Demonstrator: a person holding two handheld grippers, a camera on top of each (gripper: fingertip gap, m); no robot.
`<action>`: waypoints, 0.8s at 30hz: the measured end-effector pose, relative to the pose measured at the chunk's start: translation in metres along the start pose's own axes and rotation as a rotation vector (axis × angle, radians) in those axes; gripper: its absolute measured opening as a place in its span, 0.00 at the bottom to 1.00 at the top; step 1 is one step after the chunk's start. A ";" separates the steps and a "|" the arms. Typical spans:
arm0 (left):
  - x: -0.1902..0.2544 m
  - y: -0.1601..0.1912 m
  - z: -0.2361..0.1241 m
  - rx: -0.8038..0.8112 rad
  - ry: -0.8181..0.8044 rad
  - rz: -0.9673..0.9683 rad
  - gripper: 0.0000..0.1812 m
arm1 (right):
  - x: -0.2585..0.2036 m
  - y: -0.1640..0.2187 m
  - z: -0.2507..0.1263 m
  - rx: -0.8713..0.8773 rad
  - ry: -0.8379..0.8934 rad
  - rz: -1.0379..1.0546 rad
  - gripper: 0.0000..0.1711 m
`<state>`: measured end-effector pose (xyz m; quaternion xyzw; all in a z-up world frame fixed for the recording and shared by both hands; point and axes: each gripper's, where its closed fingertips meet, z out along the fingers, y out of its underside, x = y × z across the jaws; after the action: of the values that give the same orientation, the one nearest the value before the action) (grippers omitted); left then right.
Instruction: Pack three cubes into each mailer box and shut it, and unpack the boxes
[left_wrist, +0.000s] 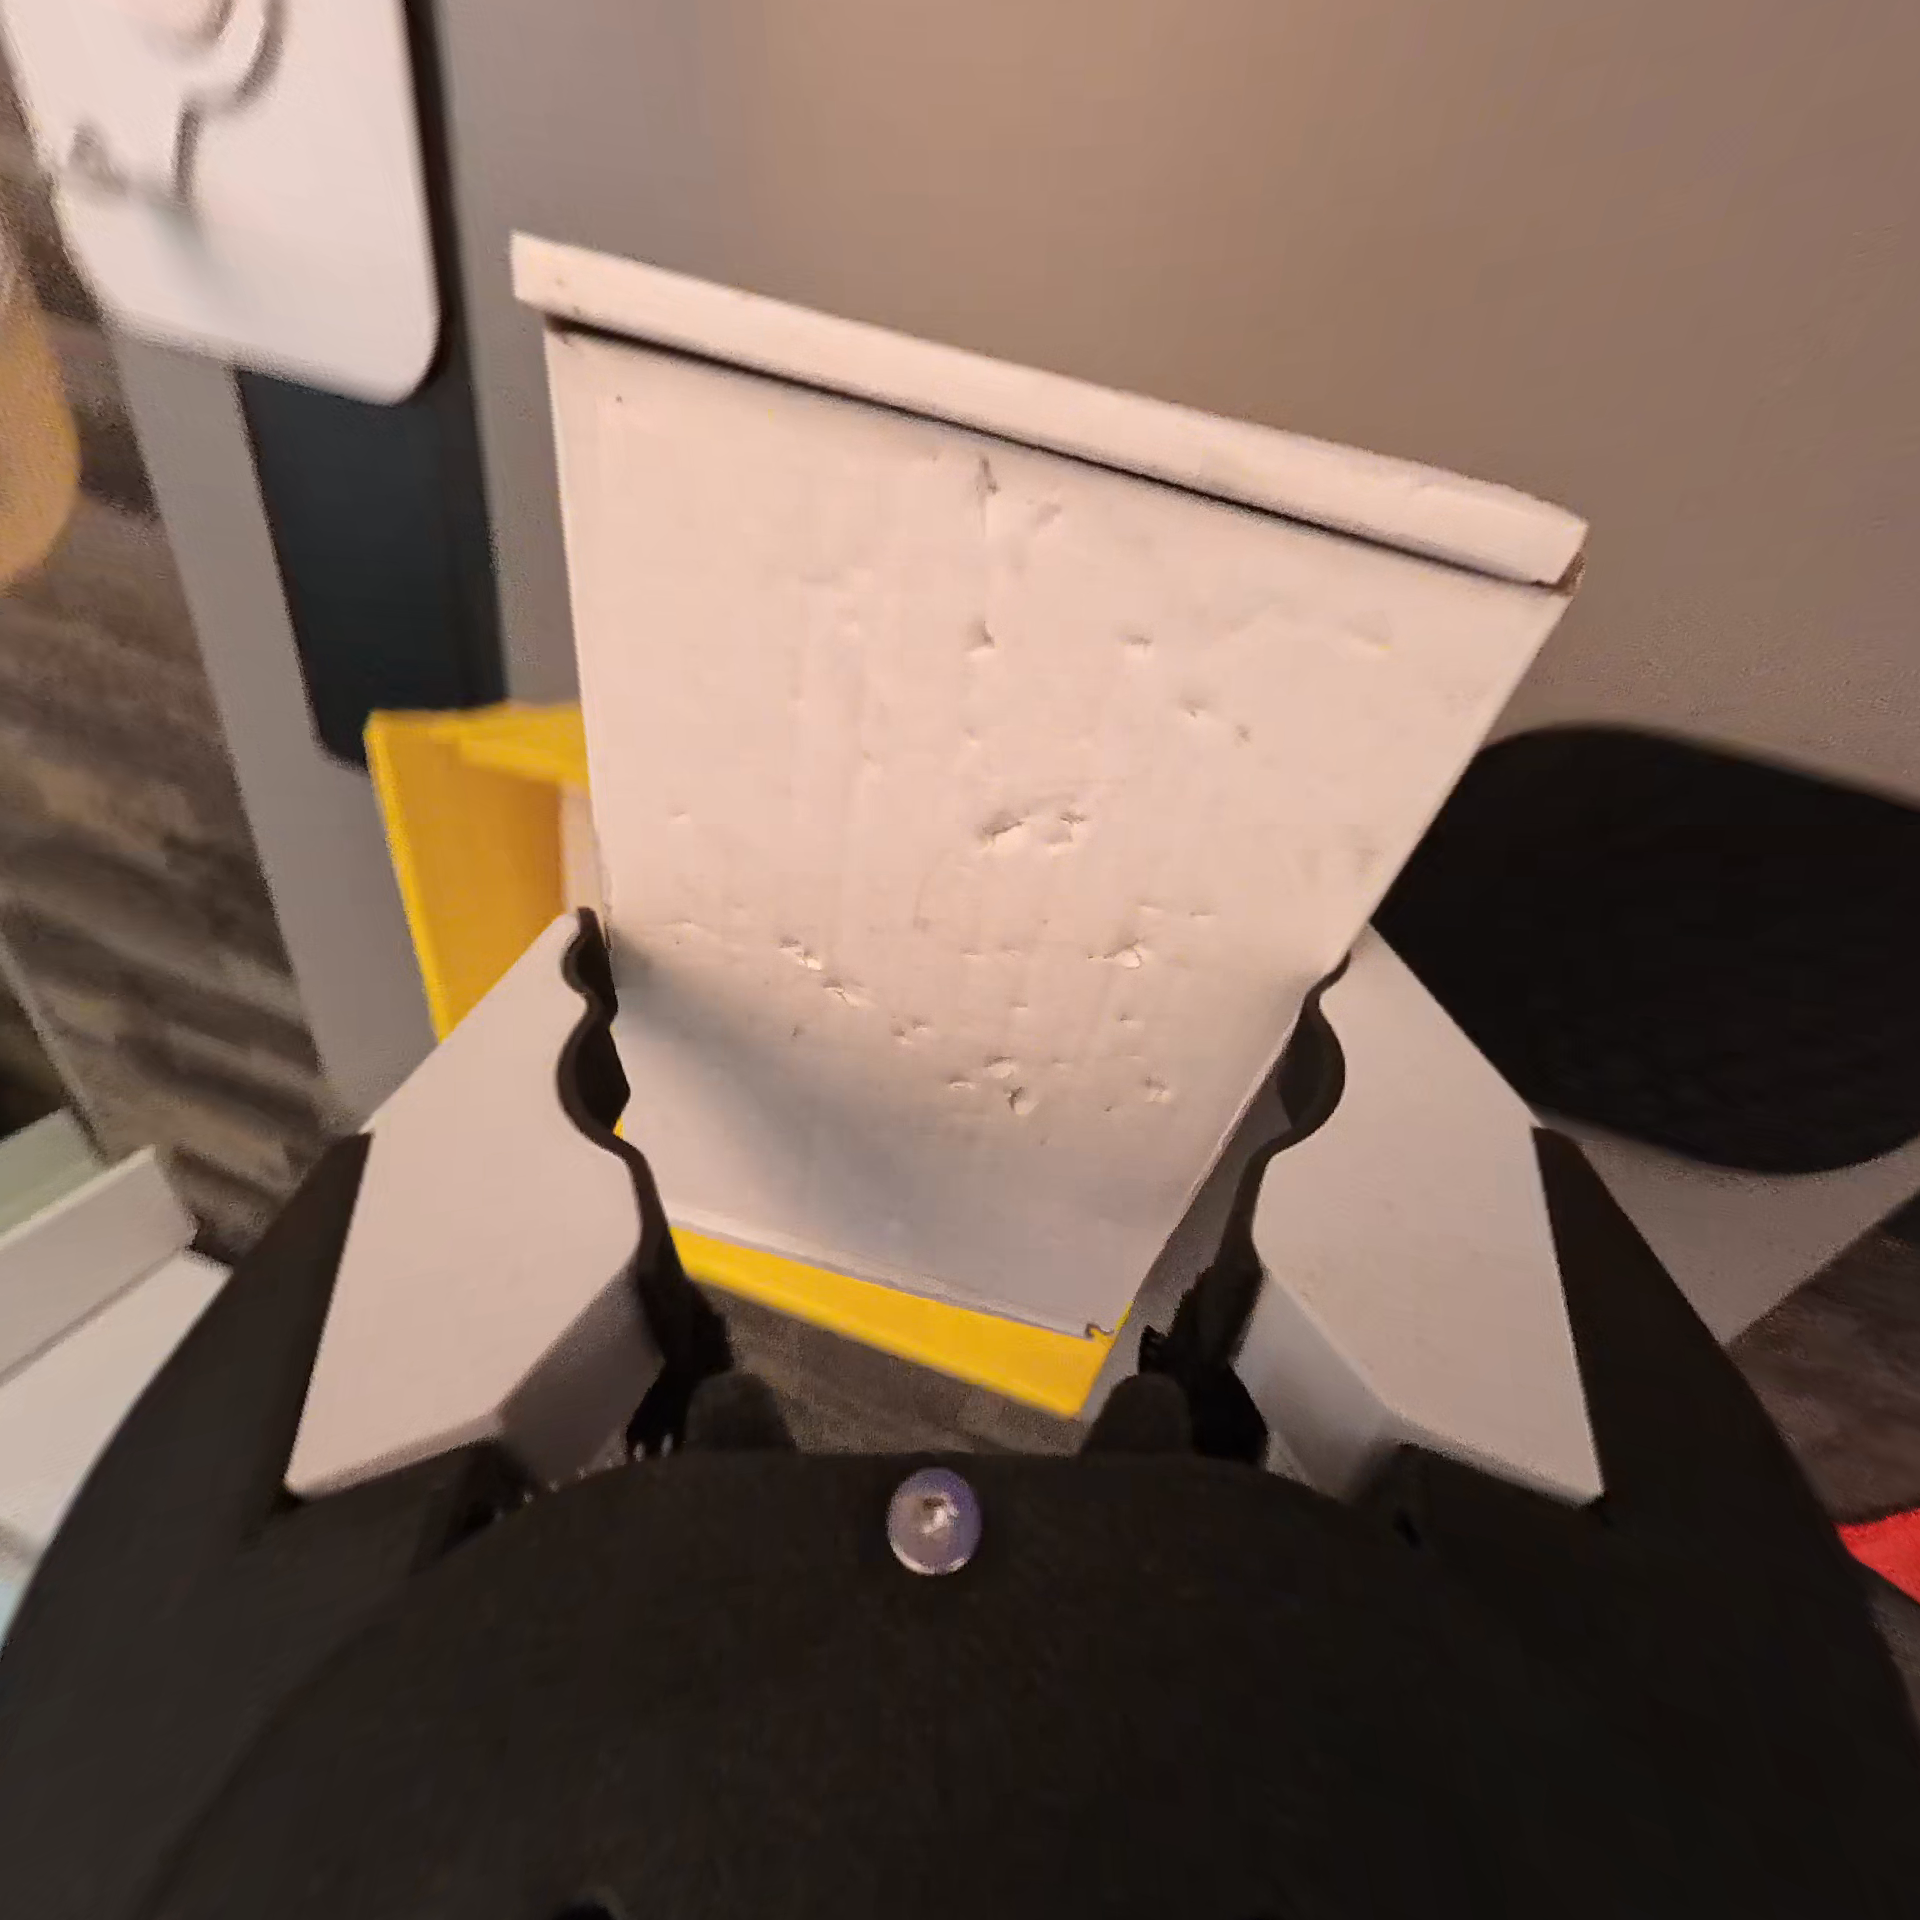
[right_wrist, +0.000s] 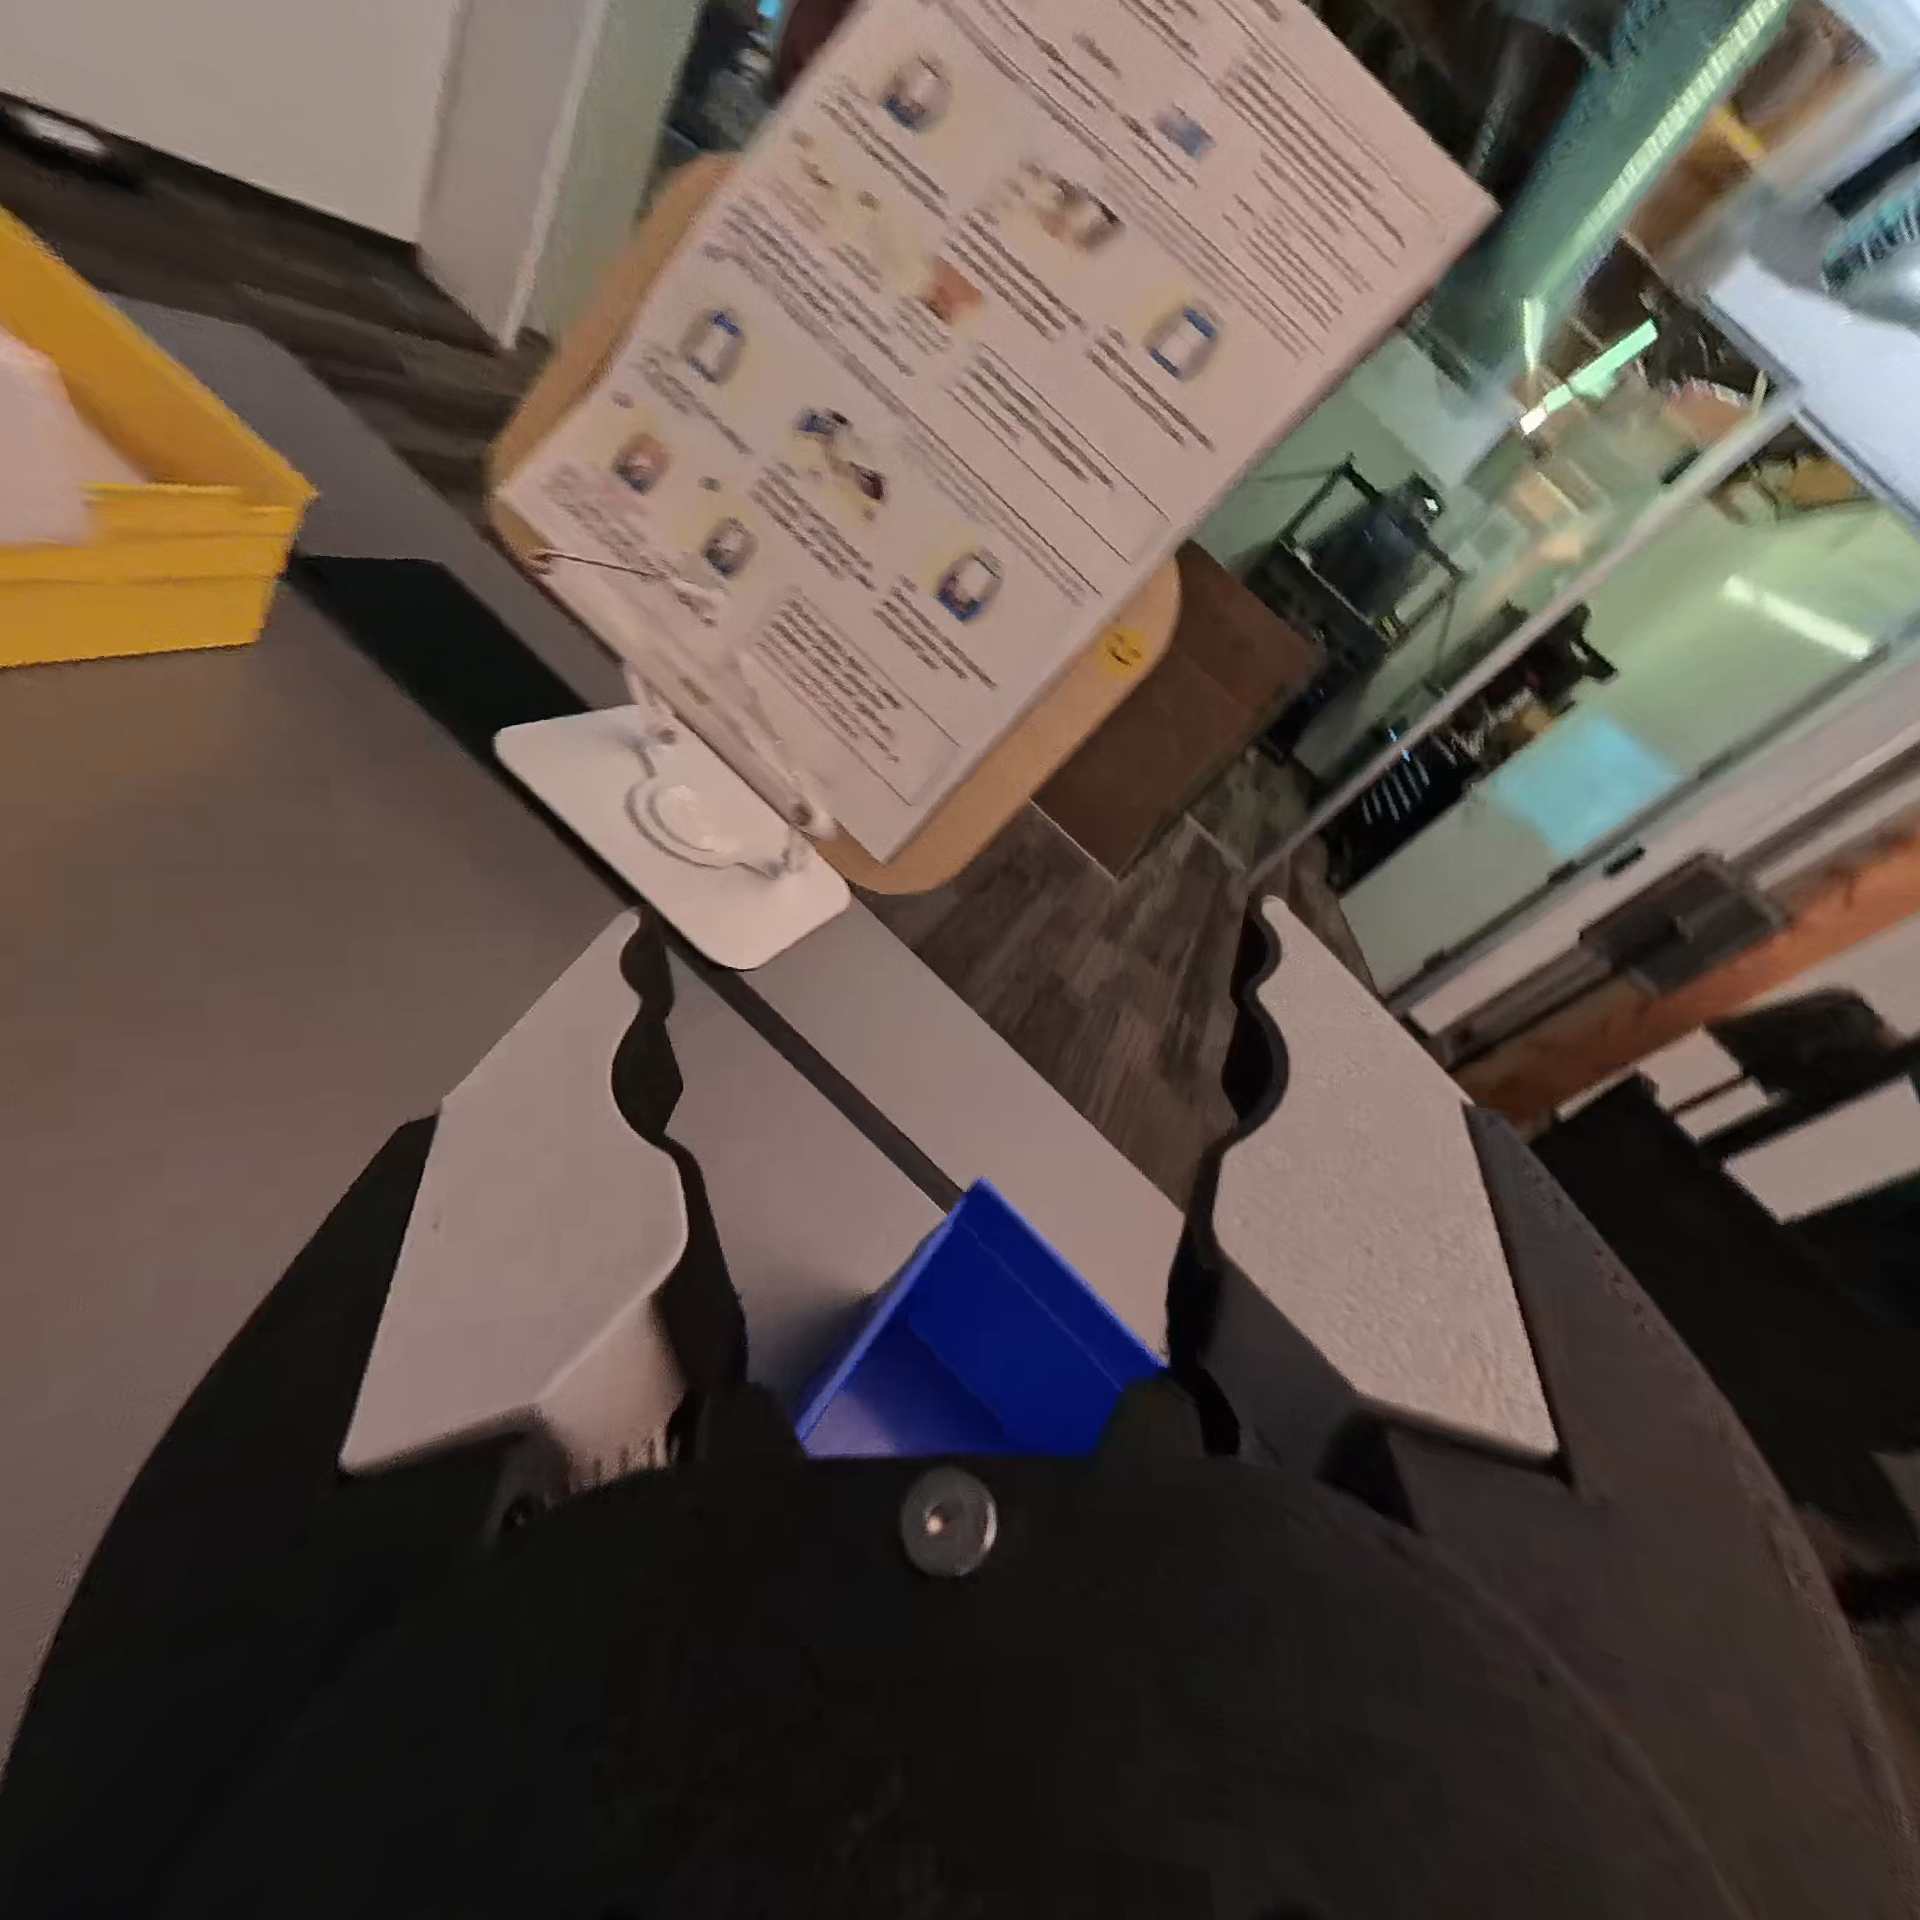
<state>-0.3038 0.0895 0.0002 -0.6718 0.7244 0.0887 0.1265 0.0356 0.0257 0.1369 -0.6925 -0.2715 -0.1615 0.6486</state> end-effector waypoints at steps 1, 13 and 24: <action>0.011 -0.018 0.003 0.021 0.040 0.019 0.71 | -0.011 -0.008 -0.005 0.014 -0.021 -0.035 0.63; 0.097 -0.147 0.095 0.038 0.231 0.145 0.71 | -0.170 0.050 -0.086 0.099 -0.368 -0.119 0.63; 0.123 -0.176 0.110 0.014 0.365 0.100 0.71 | -0.263 0.114 -0.059 -0.042 -0.451 -0.389 0.63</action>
<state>-0.1297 -0.0090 -0.1346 -0.6390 0.7685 -0.0338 -0.0070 -0.1004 -0.0770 -0.1006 -0.6592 -0.5330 -0.1306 0.5142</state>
